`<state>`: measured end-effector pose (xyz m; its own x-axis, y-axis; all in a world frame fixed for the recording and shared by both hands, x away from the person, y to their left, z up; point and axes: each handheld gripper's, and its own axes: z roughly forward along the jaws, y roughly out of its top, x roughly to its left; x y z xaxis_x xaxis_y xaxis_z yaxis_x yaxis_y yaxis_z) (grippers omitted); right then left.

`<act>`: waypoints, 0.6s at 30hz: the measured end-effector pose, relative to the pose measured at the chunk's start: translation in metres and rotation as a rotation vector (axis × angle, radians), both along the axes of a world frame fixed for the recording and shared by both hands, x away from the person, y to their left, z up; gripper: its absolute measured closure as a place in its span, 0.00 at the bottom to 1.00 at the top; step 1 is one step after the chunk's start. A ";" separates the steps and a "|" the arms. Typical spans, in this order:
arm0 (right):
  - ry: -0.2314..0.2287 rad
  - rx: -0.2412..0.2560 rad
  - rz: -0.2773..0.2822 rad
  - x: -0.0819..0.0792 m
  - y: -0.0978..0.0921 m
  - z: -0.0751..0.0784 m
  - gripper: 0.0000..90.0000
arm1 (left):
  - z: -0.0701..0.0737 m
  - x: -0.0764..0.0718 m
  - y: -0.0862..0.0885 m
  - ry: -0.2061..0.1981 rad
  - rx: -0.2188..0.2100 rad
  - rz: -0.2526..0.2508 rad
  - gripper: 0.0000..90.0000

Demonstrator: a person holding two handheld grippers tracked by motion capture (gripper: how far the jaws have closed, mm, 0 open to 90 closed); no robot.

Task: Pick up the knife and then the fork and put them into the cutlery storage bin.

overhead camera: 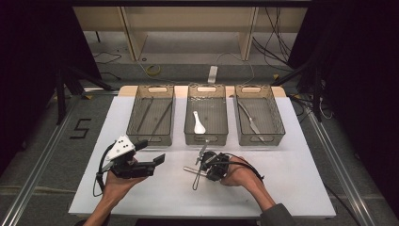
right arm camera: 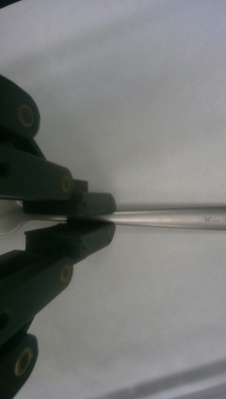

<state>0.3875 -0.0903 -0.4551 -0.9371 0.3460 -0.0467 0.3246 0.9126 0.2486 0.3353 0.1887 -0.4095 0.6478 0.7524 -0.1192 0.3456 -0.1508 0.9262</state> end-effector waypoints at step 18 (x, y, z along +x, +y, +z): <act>-0.057 0.089 -0.058 0.007 -0.018 0.019 0.94 | 0.000 0.000 0.000 0.003 -0.003 0.003 0.17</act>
<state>0.3949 -0.1083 -0.4366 -0.9120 0.4049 -0.0656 0.3595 0.8661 0.3474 0.3354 0.1888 -0.4094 0.6454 0.7539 -0.1230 0.3486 -0.1474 0.9256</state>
